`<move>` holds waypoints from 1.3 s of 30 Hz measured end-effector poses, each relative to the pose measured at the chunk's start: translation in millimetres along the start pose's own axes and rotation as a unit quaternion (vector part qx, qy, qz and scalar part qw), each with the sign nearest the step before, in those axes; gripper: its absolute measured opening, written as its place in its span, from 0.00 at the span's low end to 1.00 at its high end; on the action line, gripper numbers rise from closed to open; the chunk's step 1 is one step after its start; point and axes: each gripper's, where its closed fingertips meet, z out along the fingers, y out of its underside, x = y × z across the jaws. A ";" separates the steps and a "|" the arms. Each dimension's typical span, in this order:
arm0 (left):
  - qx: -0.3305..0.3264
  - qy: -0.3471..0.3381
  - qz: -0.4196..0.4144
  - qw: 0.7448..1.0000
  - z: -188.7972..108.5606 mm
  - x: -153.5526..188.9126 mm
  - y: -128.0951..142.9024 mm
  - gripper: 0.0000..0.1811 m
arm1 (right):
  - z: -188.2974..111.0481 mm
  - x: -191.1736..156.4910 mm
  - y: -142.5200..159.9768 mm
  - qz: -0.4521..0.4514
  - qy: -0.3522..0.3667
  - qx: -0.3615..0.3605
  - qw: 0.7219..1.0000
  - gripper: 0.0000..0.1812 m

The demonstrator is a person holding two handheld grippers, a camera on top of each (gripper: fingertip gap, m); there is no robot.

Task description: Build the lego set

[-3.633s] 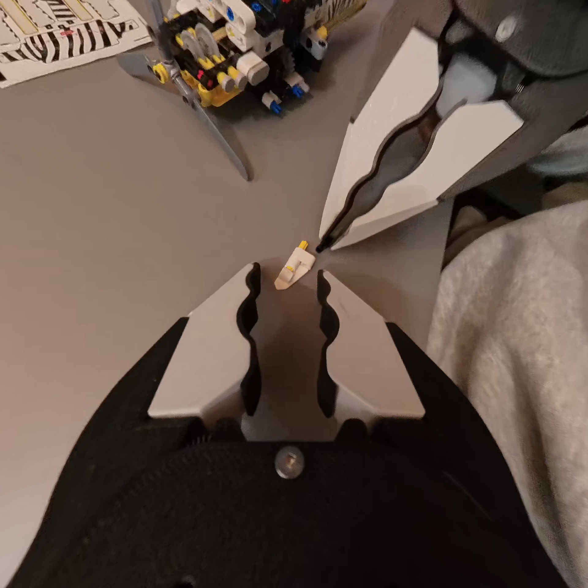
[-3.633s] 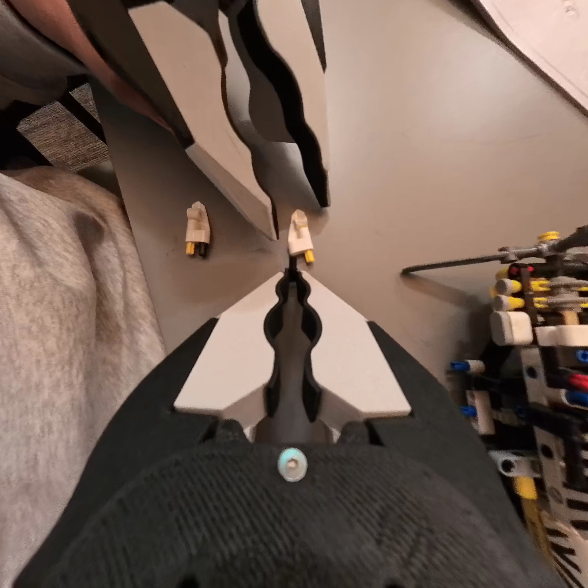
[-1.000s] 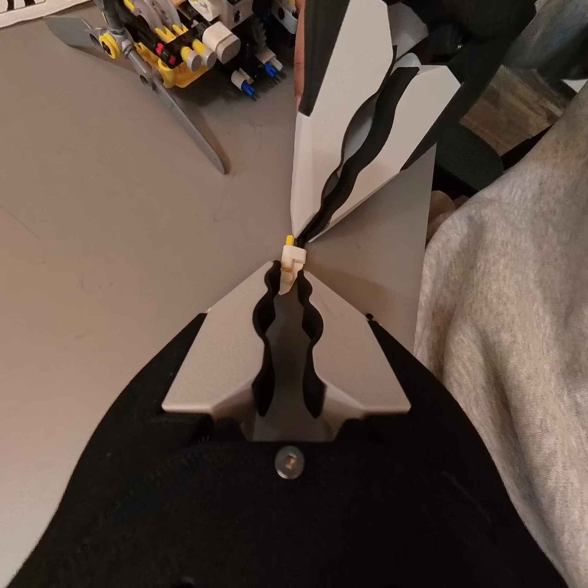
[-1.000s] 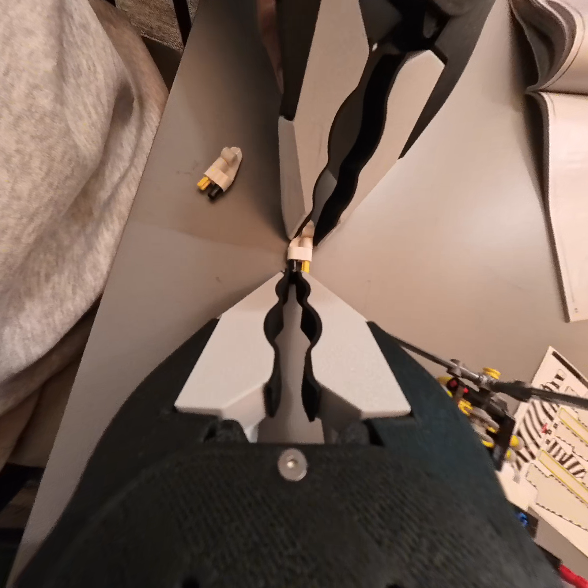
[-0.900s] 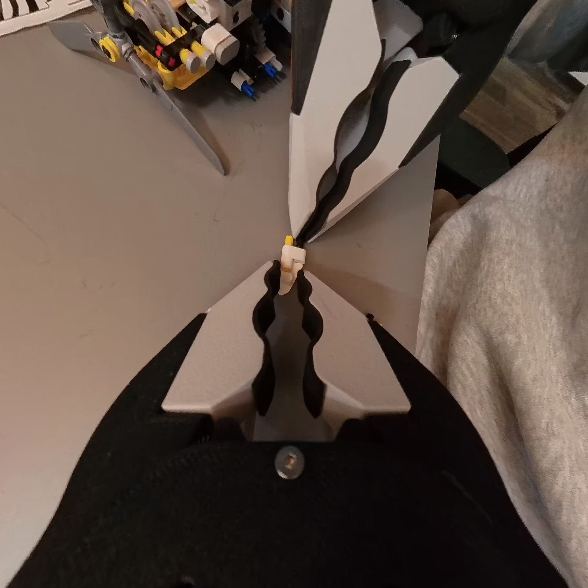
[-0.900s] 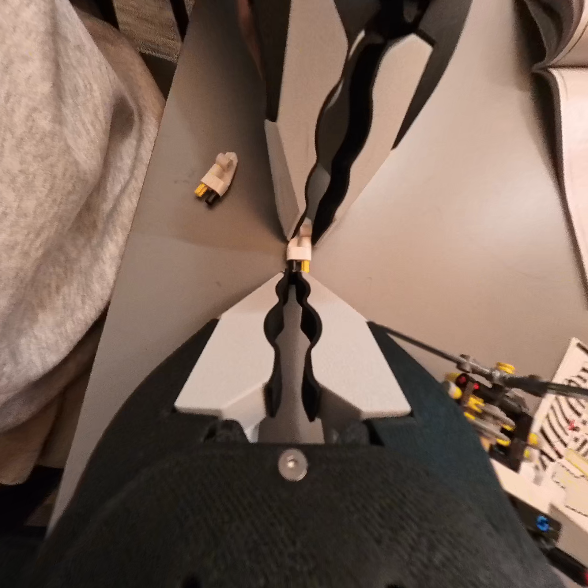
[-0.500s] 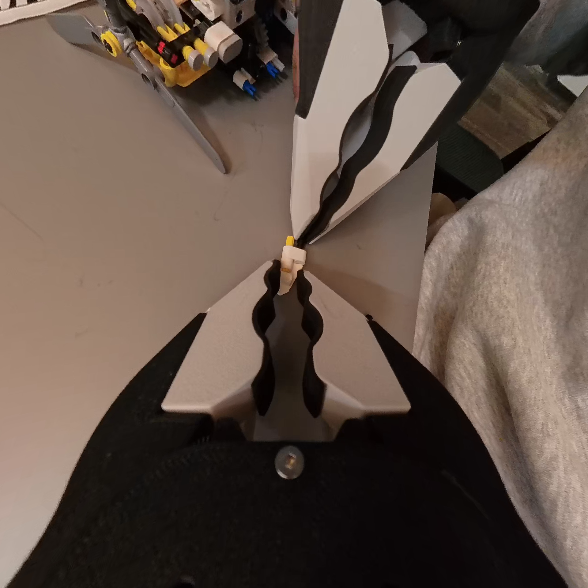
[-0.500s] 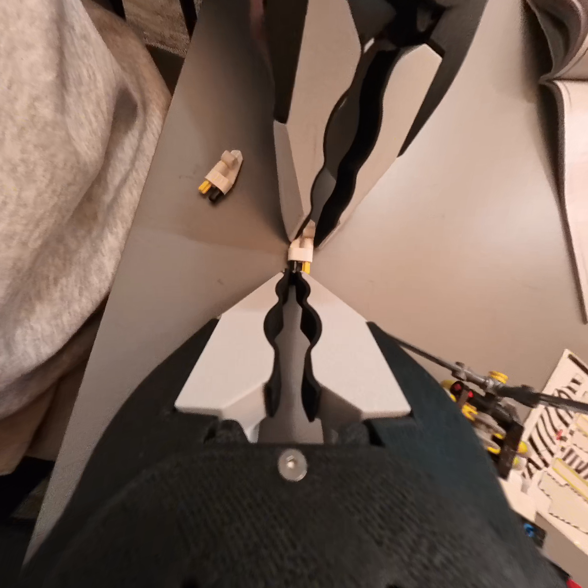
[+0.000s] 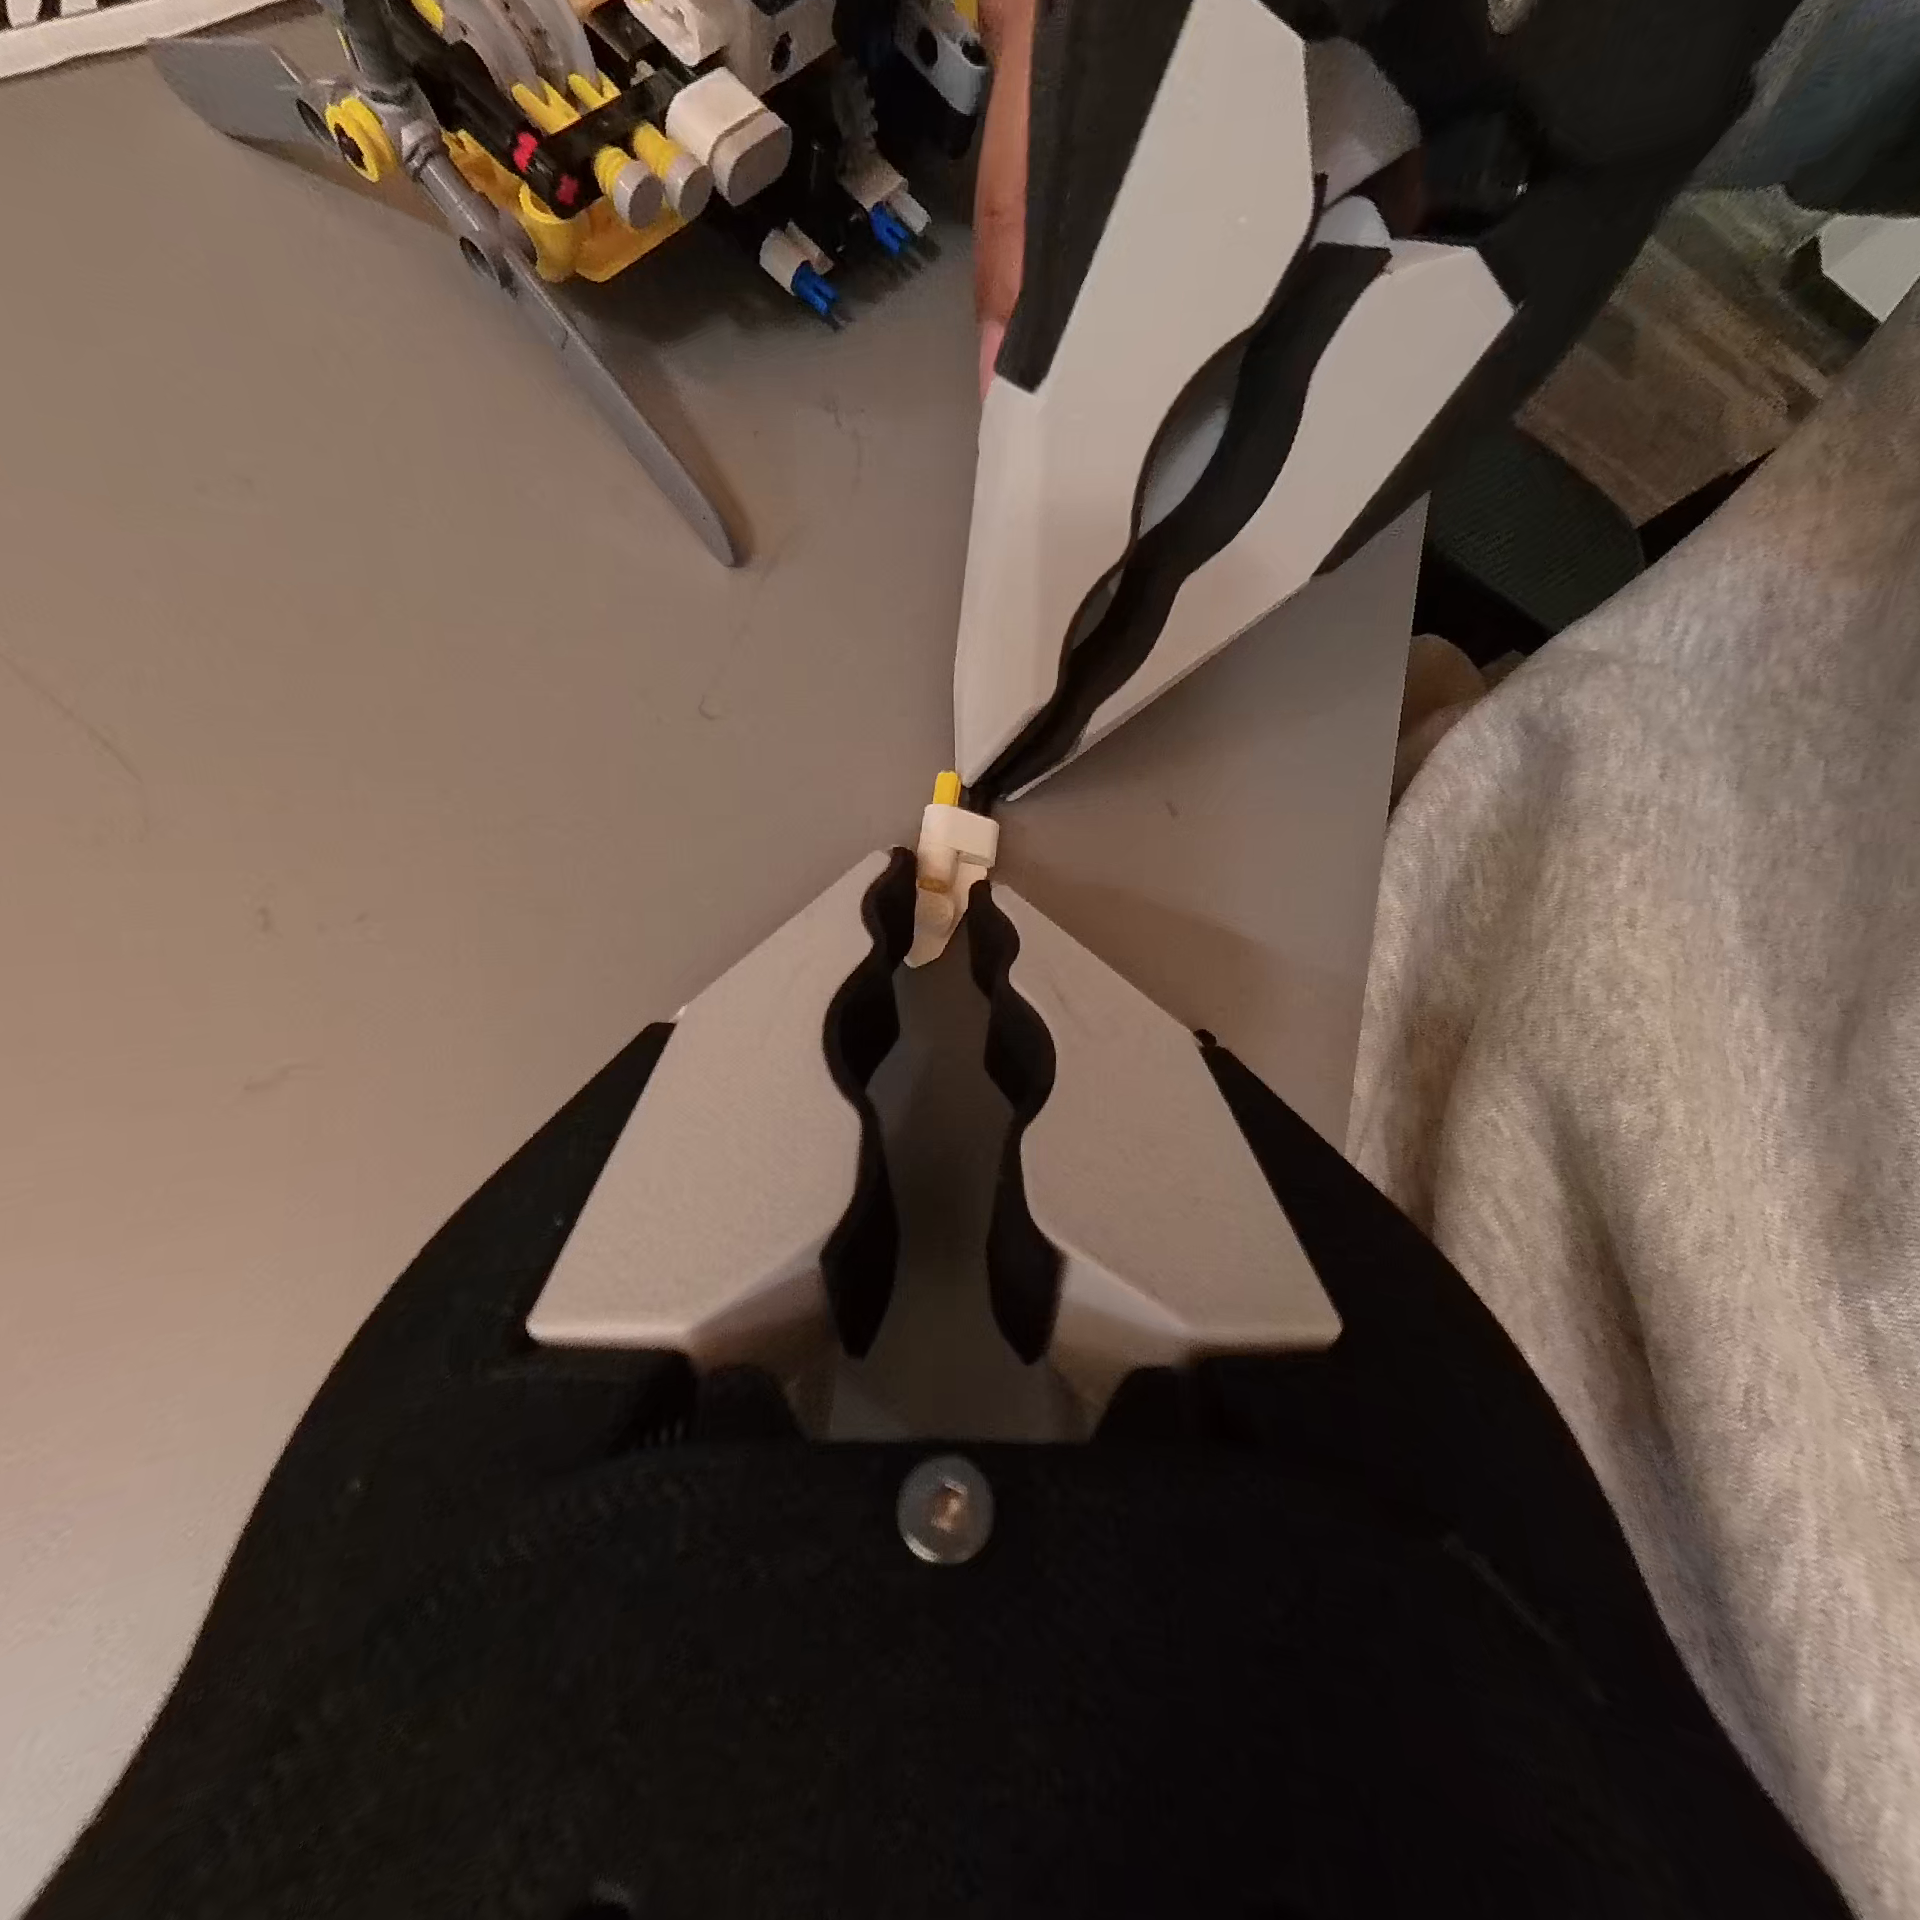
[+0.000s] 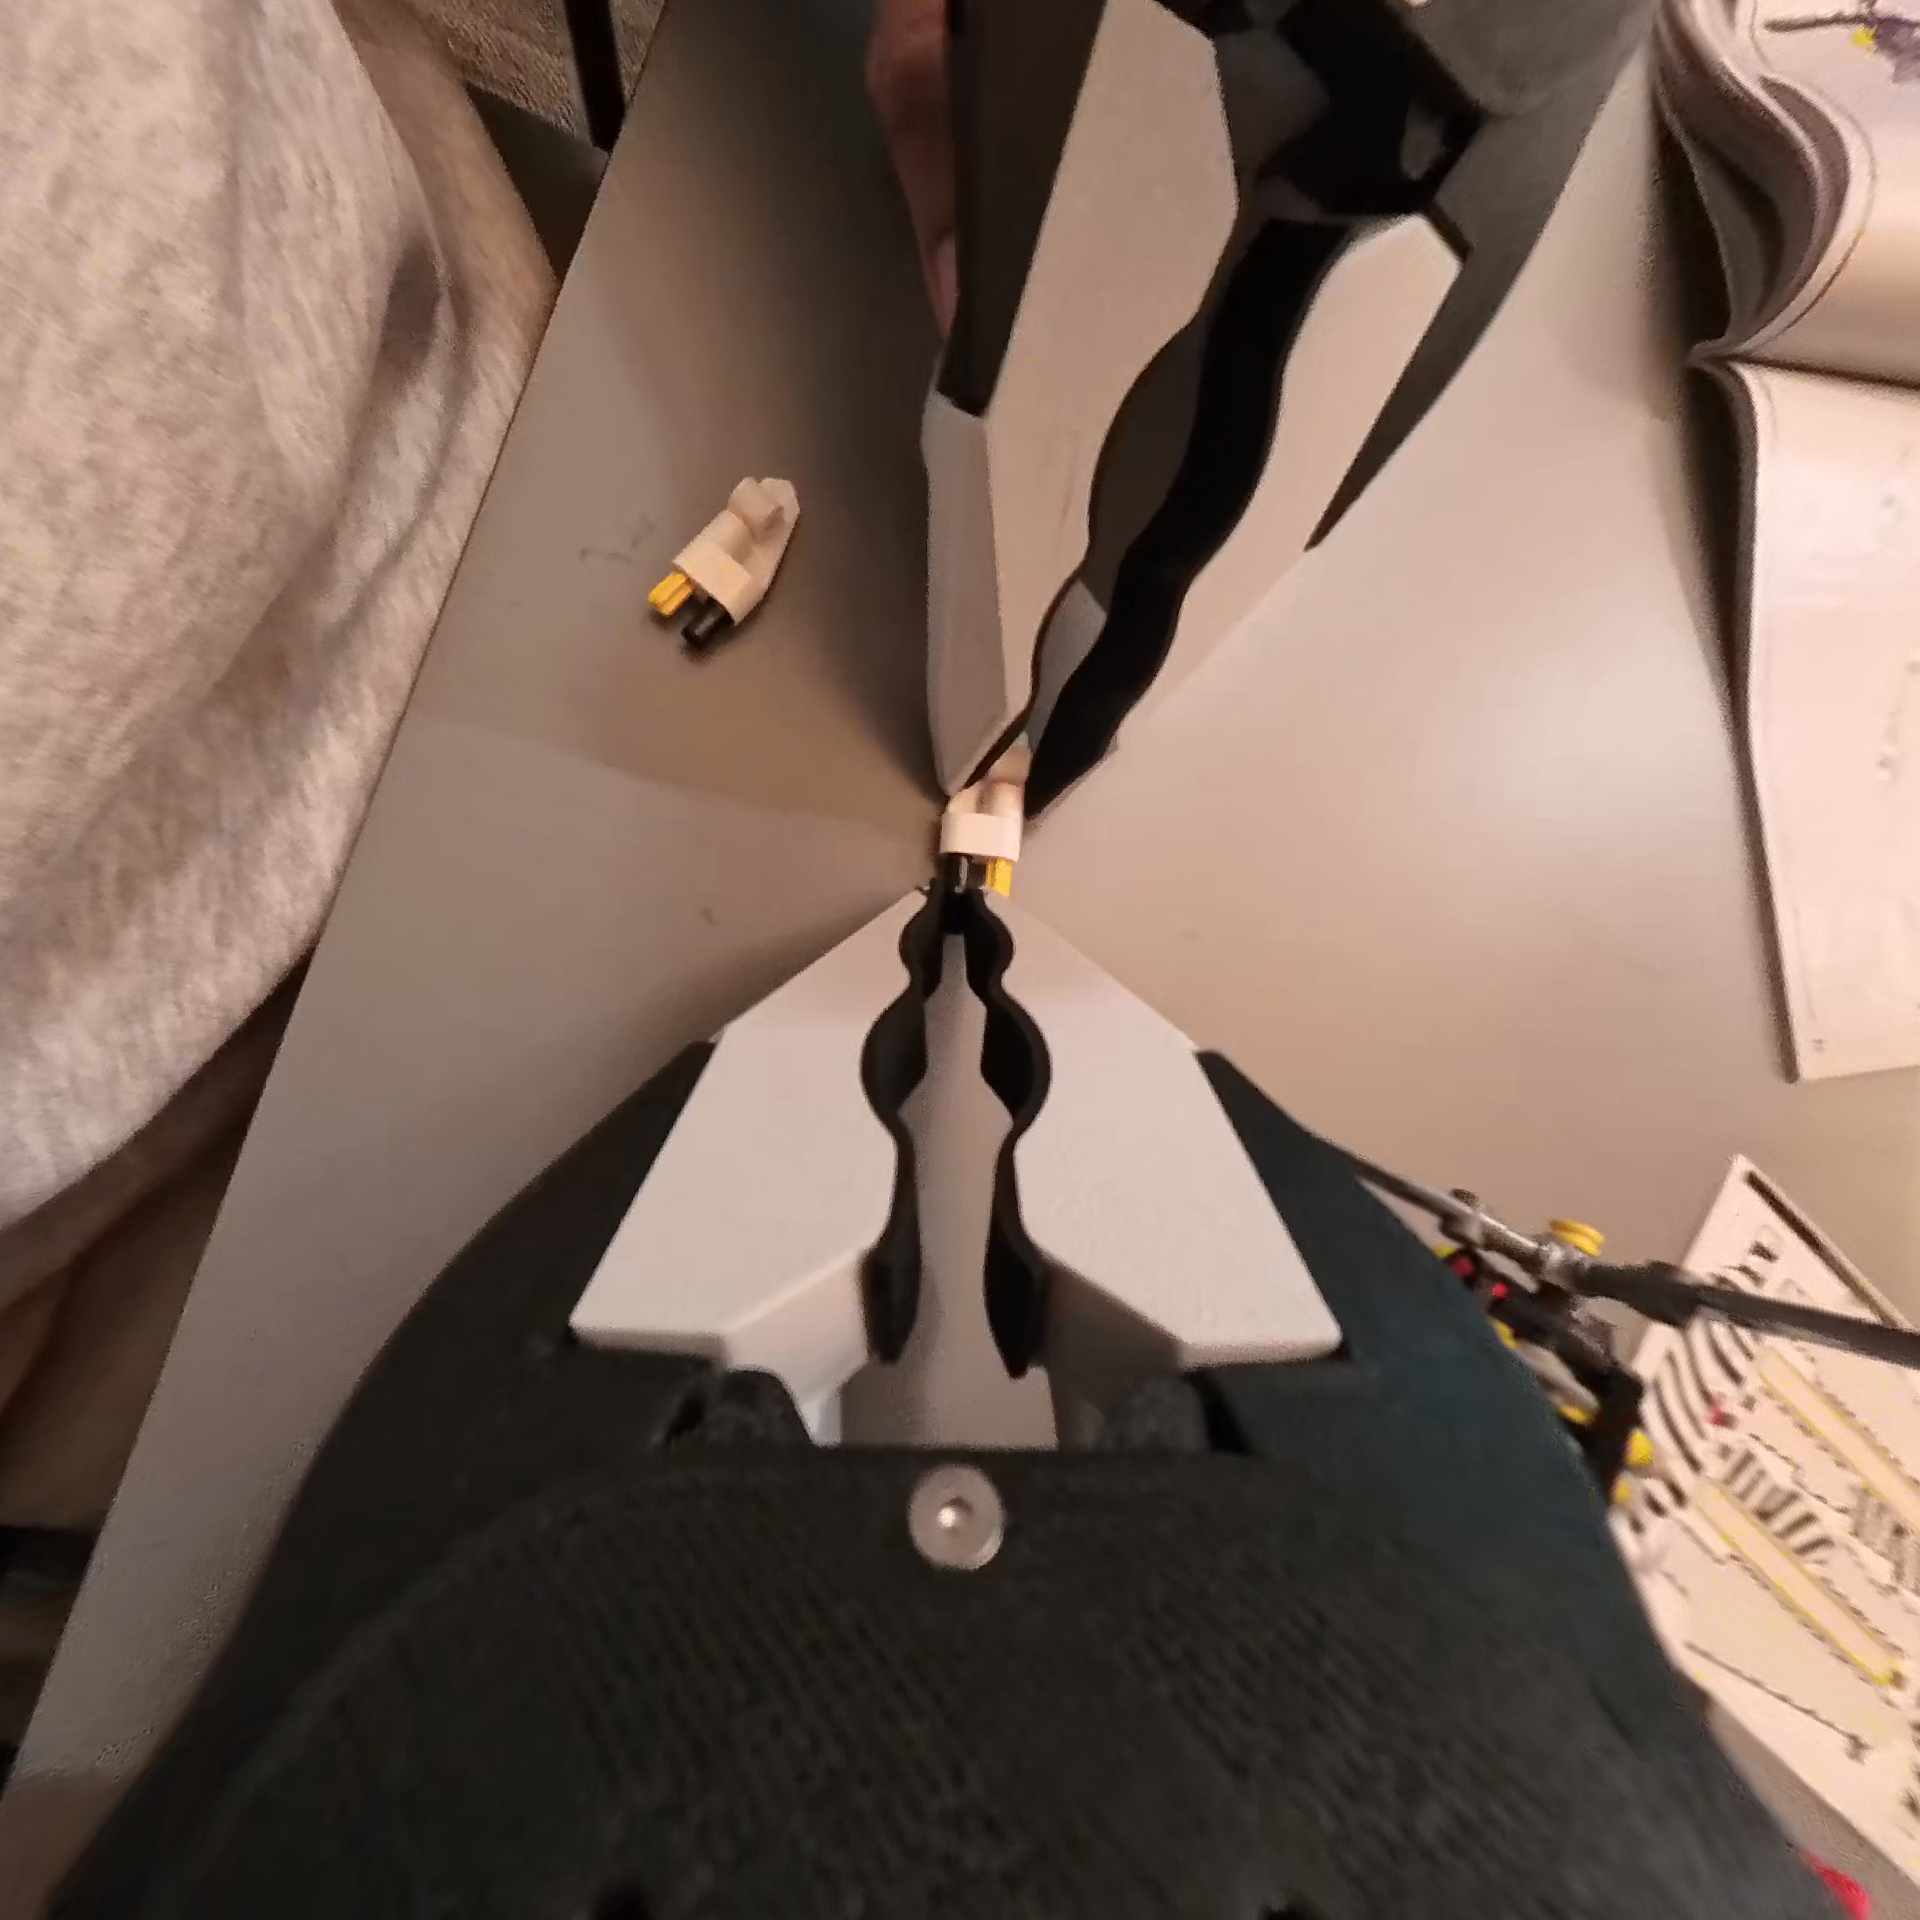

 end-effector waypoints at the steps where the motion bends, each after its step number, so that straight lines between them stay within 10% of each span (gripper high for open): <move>1: 0.000 0.001 -0.001 1.000 -0.1 -0.1 0.0 0.05 | 0.1 -0.1 -0.1 0.011 -0.007 0.003 1.000 0.00; 11: 0.002 0.000 0.000 1.000 -0.8 -1.2 1.4 0.05 | 1.3 -1.0 -1.8 0.157 -0.091 -0.010 0.983 0.00; 22: -0.001 0.006 -0.002 1.000 -1.8 1.6 2.0 0.05 | 1.8 -0.8 -6.9 -0.061 -0.010 -0.019 0.998 0.00; 24: -0.006 0.027 0.001 1.000 10.5 8.5 -2.8 0.03 | 0.7 -15.1 -45.8 -0.055 -0.031 0.083 0.995 0.00; 28: -0.014 -0.009 0.044 0.999 14.8 10.1 -11.5 0.02 | 19.7 -24.0 -40.6 -0.172 0.053 -0.026 0.983 0.00; 39: -0.014 -0.025 0.014 0.999 7.1 -5.4 -12.4 0.02 | -32.5 12.5 -6.1 0.168 0.099 0.013 0.981 0.00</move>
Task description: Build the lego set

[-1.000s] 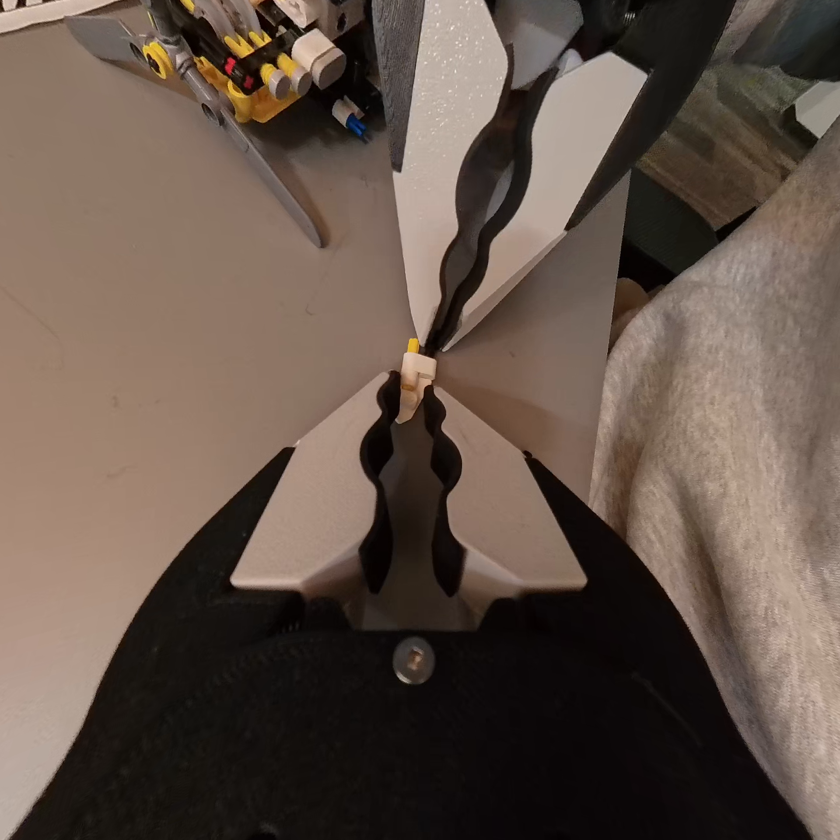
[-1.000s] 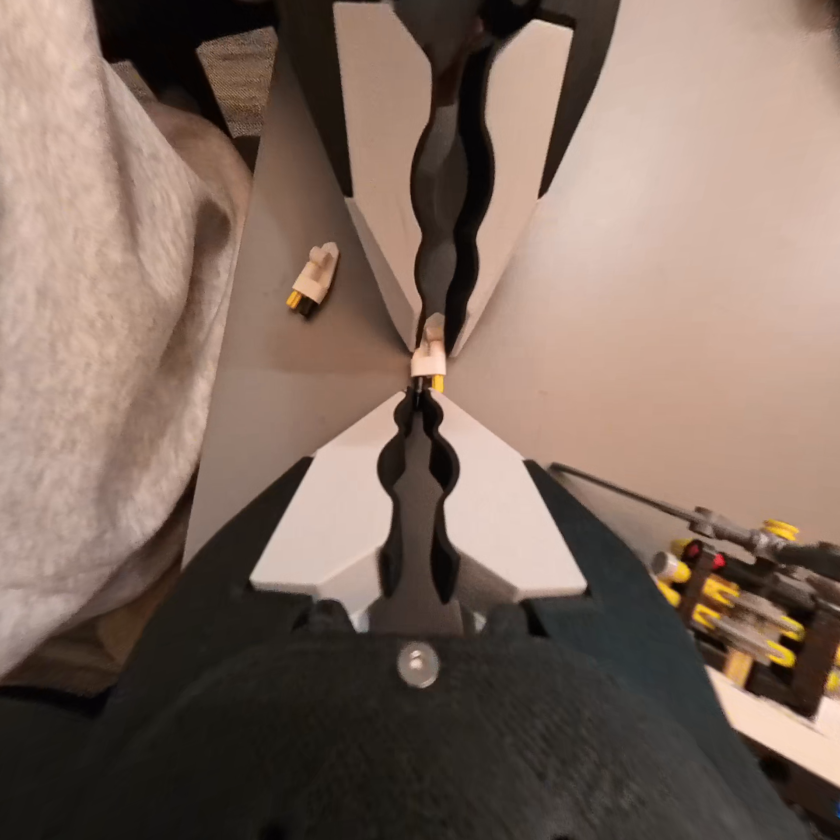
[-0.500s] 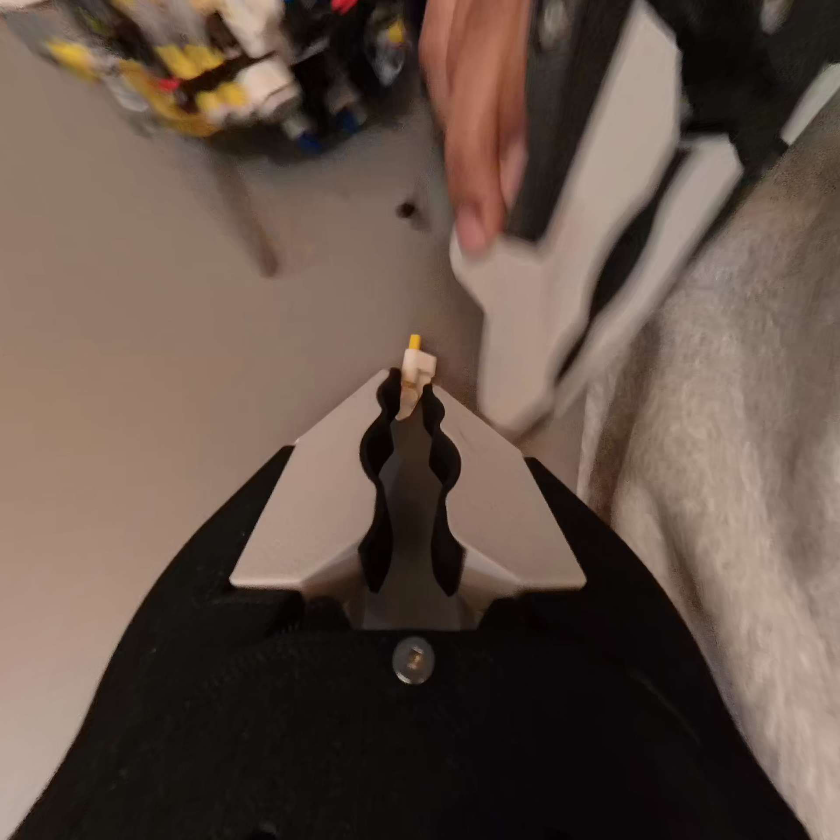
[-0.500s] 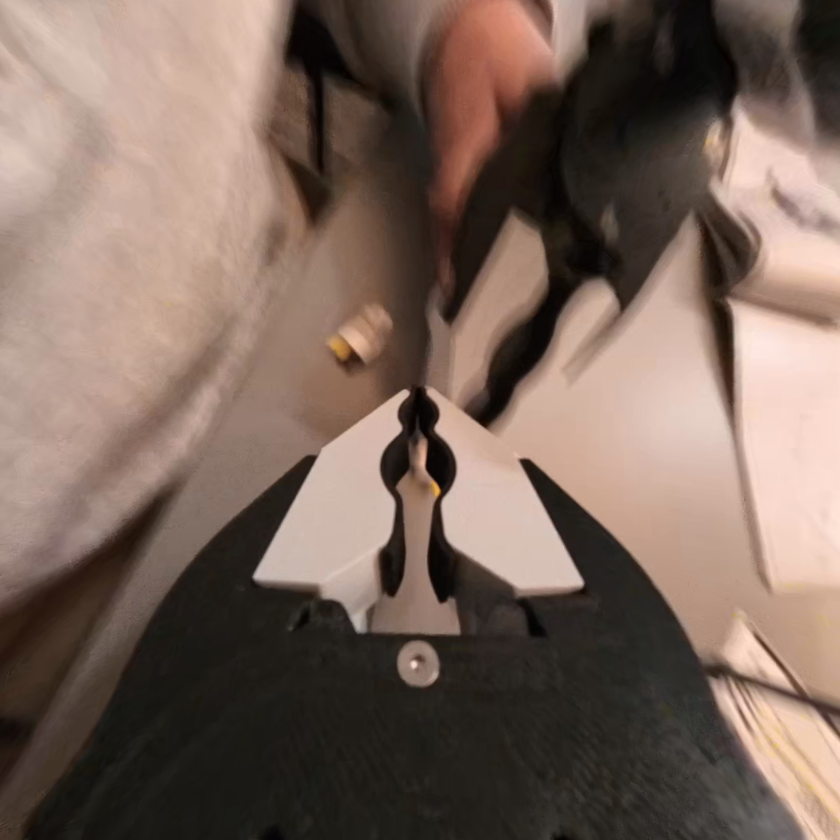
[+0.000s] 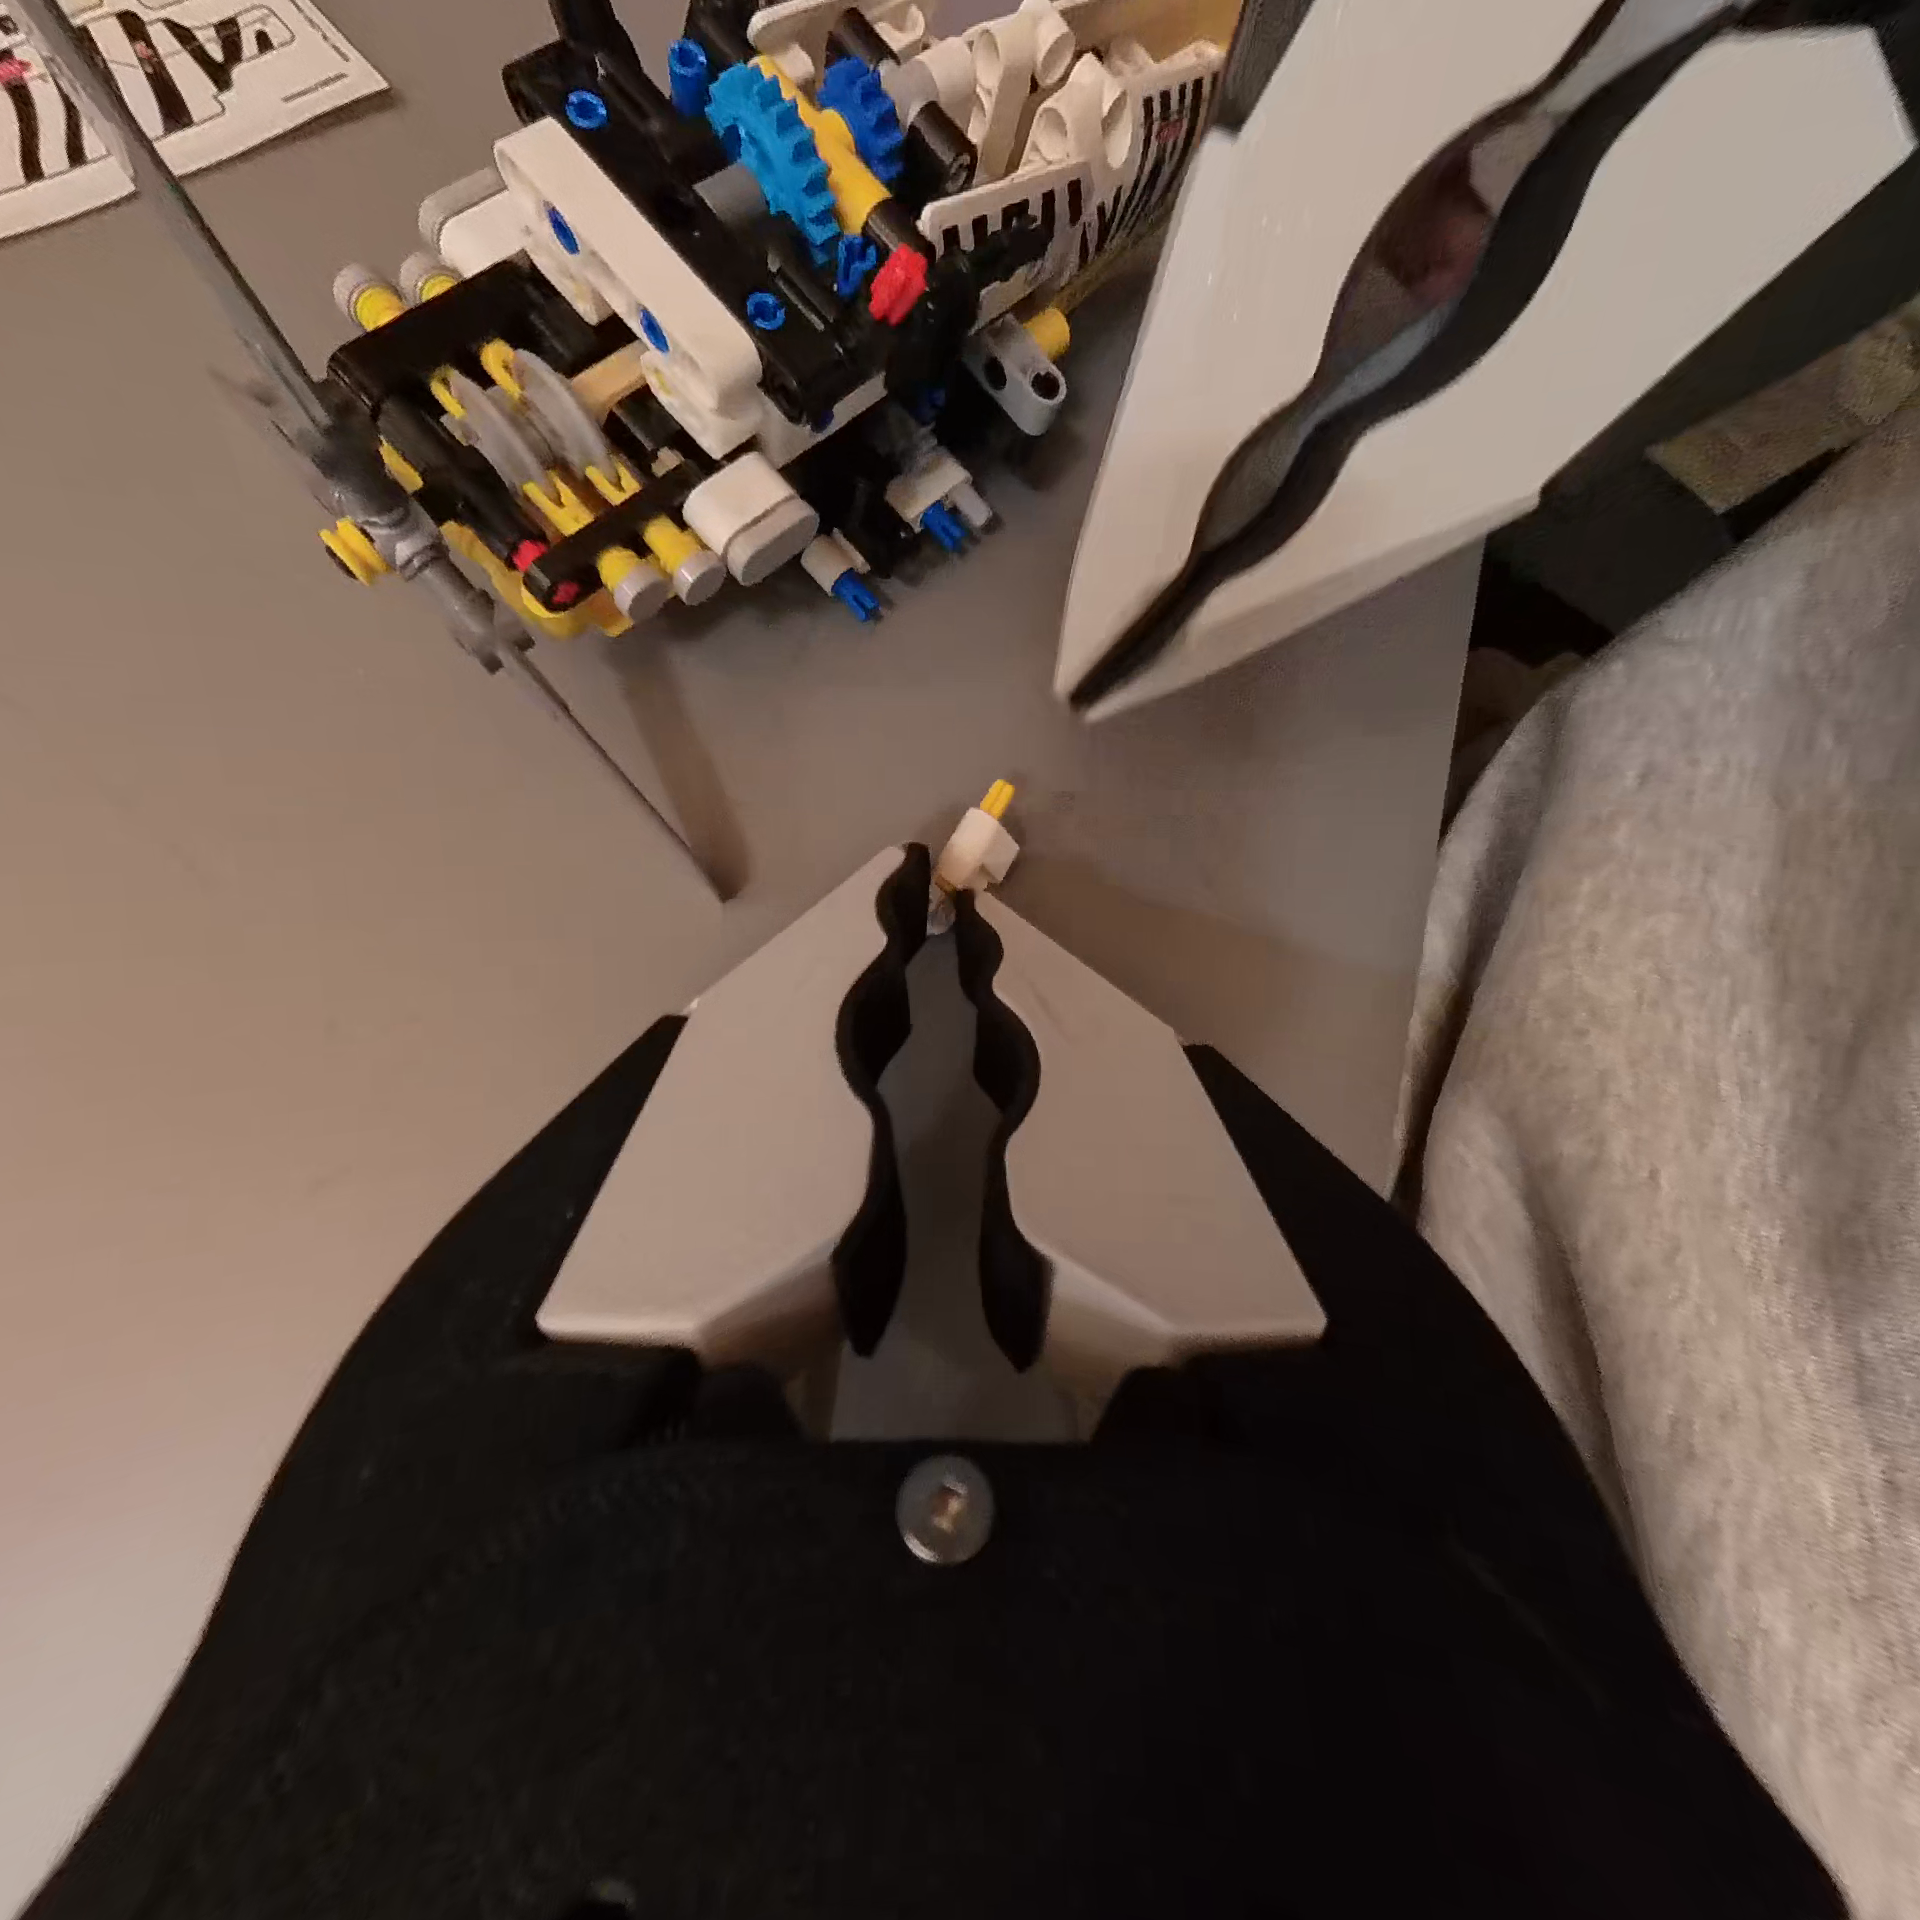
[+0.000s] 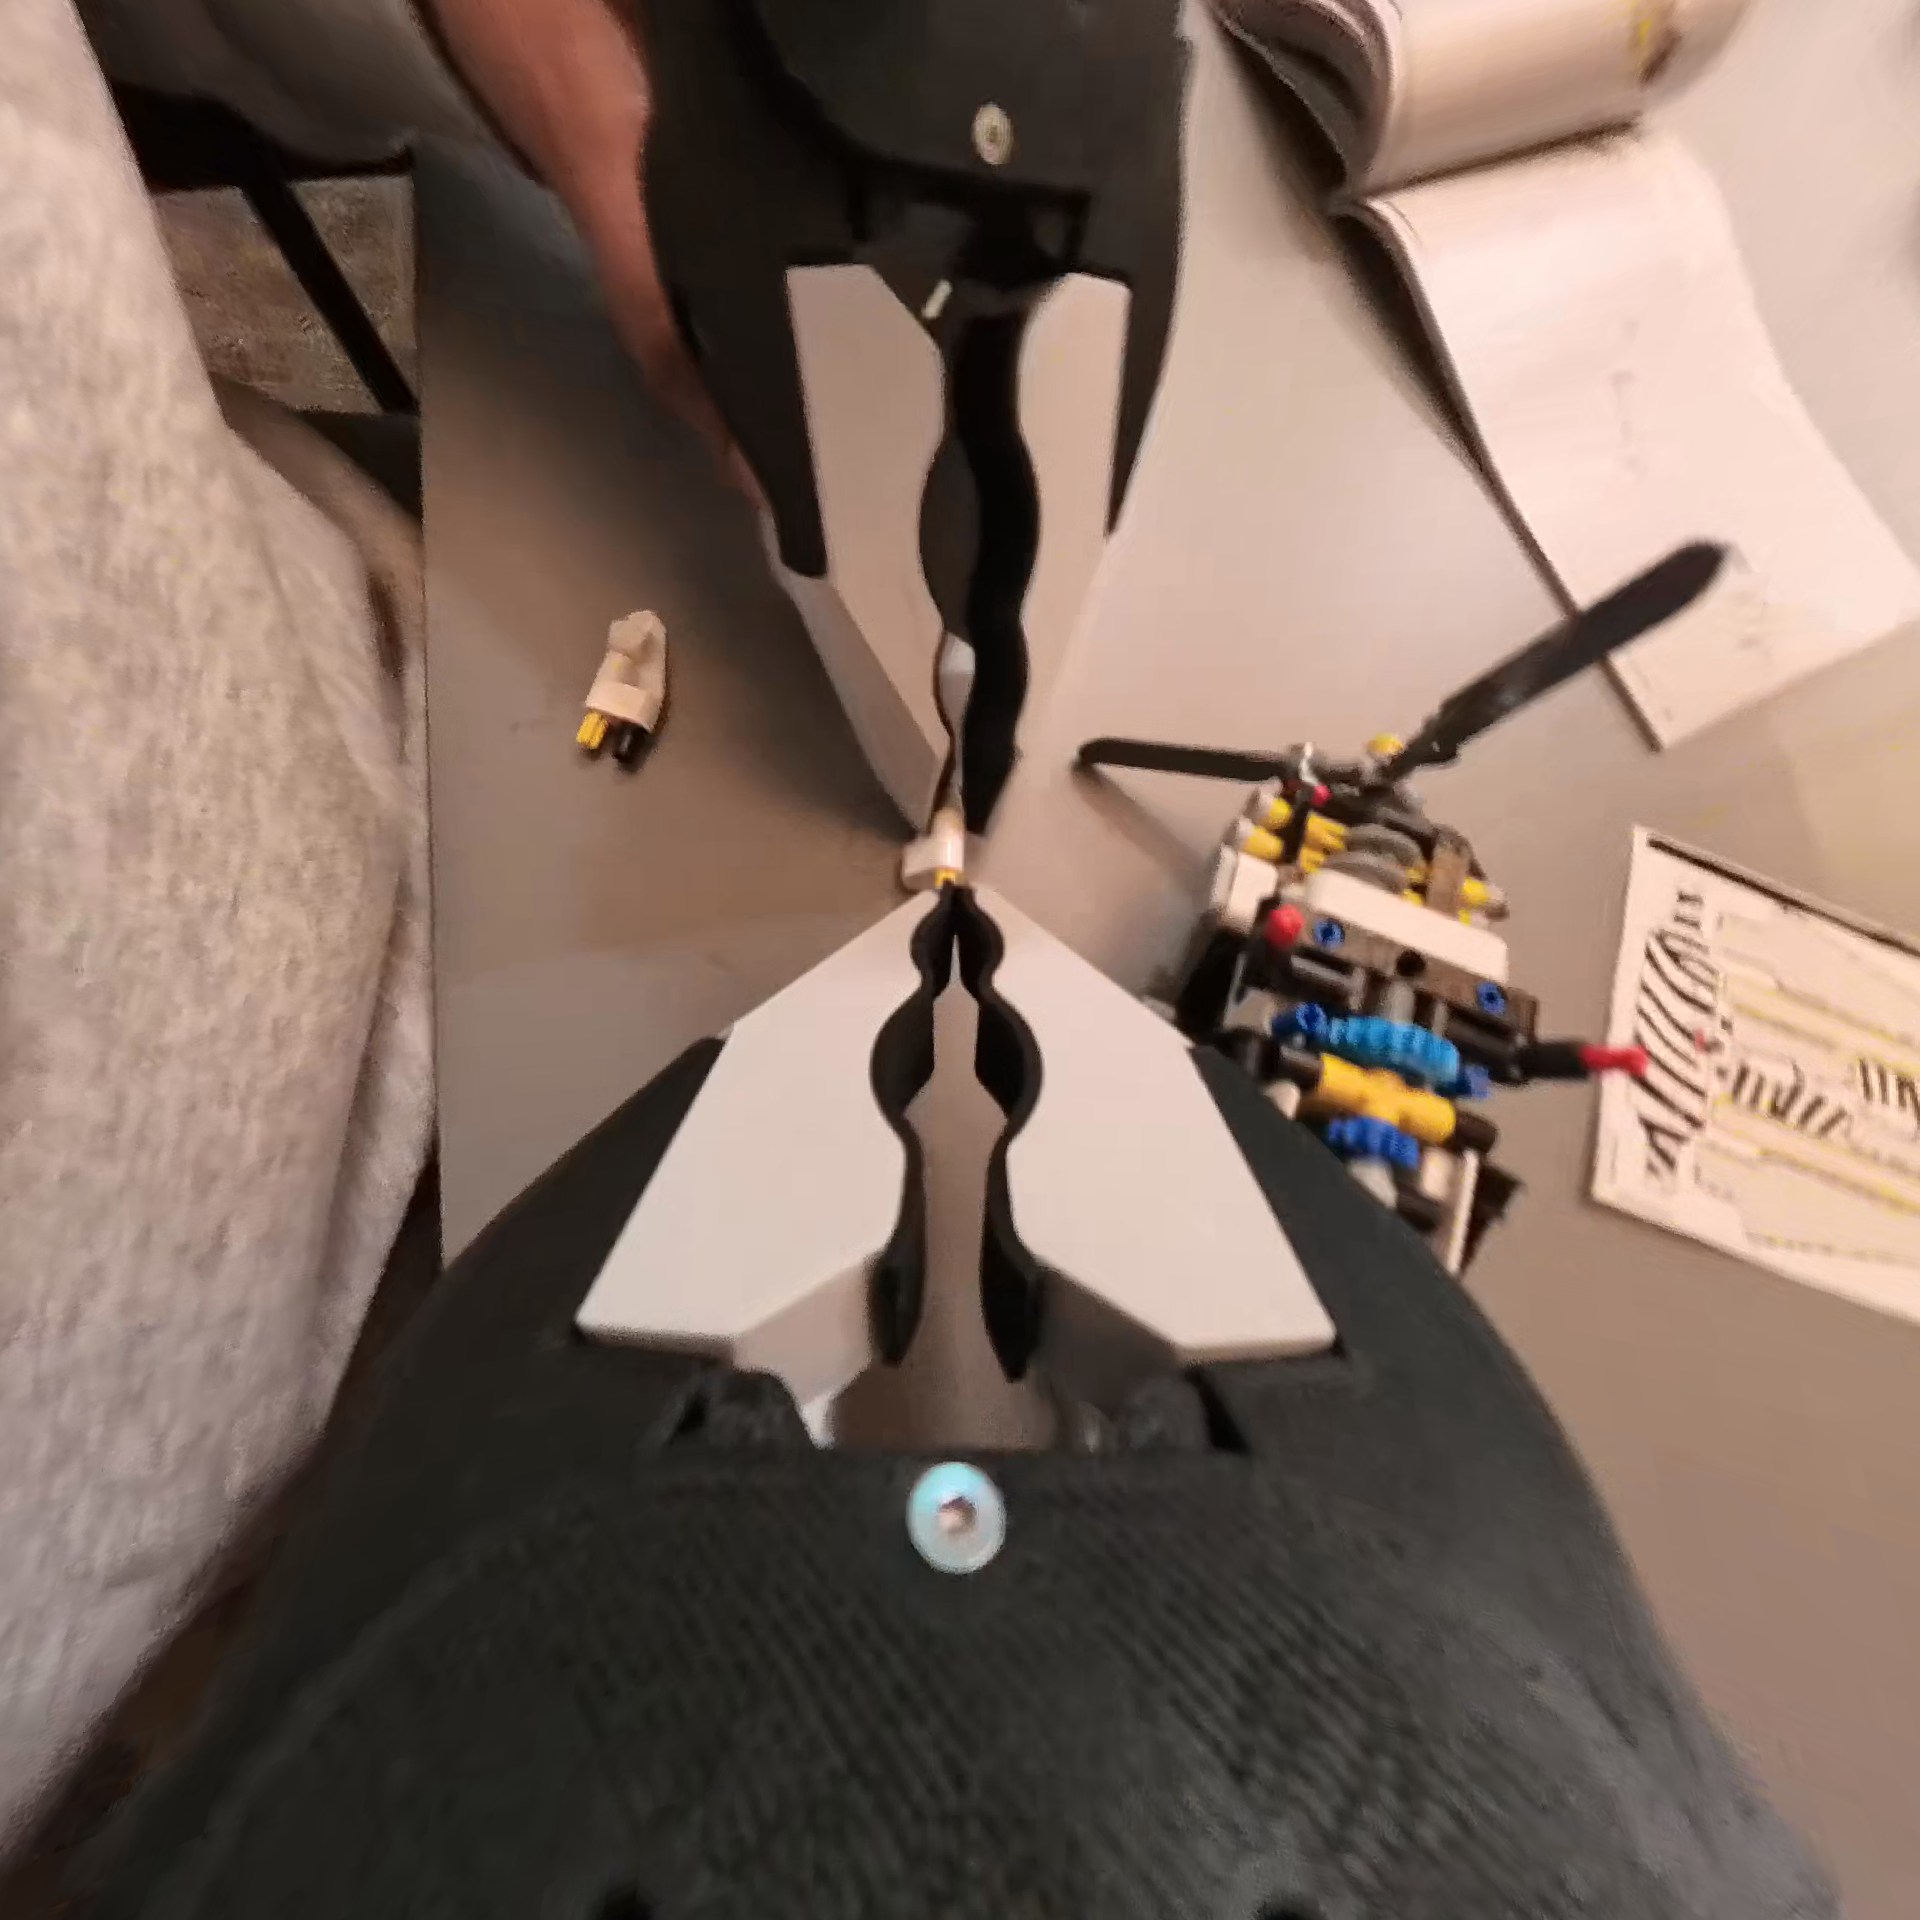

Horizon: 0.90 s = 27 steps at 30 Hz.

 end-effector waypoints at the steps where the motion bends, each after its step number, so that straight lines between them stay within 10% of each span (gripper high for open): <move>1: 0.000 0.000 -0.002 1.000 -0.3 0.2 0.5 0.02 | -4.1 2.0 1.3 0.012 0.007 0.000 1.000 0.00; 27: 0.076 0.033 -0.083 0.993 -20.6 11.1 9.2 0.04 | -23.4 -21.7 17.4 0.172 0.074 0.053 0.981 0.17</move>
